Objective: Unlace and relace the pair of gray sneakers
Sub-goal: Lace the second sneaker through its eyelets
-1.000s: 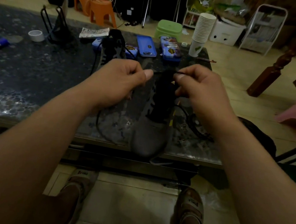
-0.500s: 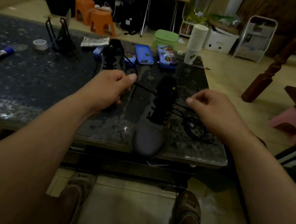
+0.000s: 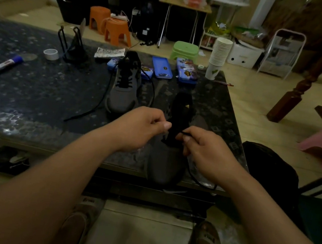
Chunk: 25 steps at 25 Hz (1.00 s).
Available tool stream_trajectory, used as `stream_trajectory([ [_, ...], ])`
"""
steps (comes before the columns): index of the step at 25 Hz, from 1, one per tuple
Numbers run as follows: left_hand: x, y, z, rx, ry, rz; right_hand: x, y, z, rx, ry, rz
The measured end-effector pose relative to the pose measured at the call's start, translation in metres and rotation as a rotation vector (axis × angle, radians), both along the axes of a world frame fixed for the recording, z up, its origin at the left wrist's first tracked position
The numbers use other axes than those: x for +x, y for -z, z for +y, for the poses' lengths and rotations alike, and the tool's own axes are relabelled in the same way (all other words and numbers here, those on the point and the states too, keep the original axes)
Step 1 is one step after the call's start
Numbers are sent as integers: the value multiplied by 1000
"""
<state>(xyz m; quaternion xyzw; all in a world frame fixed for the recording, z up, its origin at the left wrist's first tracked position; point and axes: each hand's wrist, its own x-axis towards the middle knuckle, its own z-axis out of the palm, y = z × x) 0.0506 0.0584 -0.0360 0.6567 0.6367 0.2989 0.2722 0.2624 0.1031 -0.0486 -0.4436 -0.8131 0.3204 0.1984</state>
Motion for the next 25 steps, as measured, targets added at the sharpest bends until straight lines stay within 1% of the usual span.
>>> stream_trajectory([
  [3,2,6,5,-33,42,18,-2,2,1,-13,-60,23],
  [5,10,7,13,-39,69,13,-12,2,3,13,-71,108],
  [6,11,7,17,-34,64,-26,-17,2,6,39,-46,140],
  [8,11,5,24,-29,37,-121,-22,0,12,75,11,171],
  [10,9,3,30,-23,13,-177,-24,0,17,16,20,227],
  [12,3,6,37,9,-101,-190,-24,2,22,-29,97,292],
  [14,-2,13,45,19,-229,-100,-20,3,30,-47,243,345],
  [15,-2,18,47,-13,-246,-23,-16,5,33,-52,289,362],
  [18,11,32,50,-85,-230,139,-11,10,33,-23,309,337],
  [20,14,35,56,-77,-258,162,-16,17,30,-2,297,312],
  [21,13,36,59,-94,-272,87,-18,20,30,8,296,298],
  [24,7,33,59,-243,-303,-310,-27,26,28,19,316,262],
  [25,6,30,57,-276,-296,-383,-29,28,28,38,321,239],
])
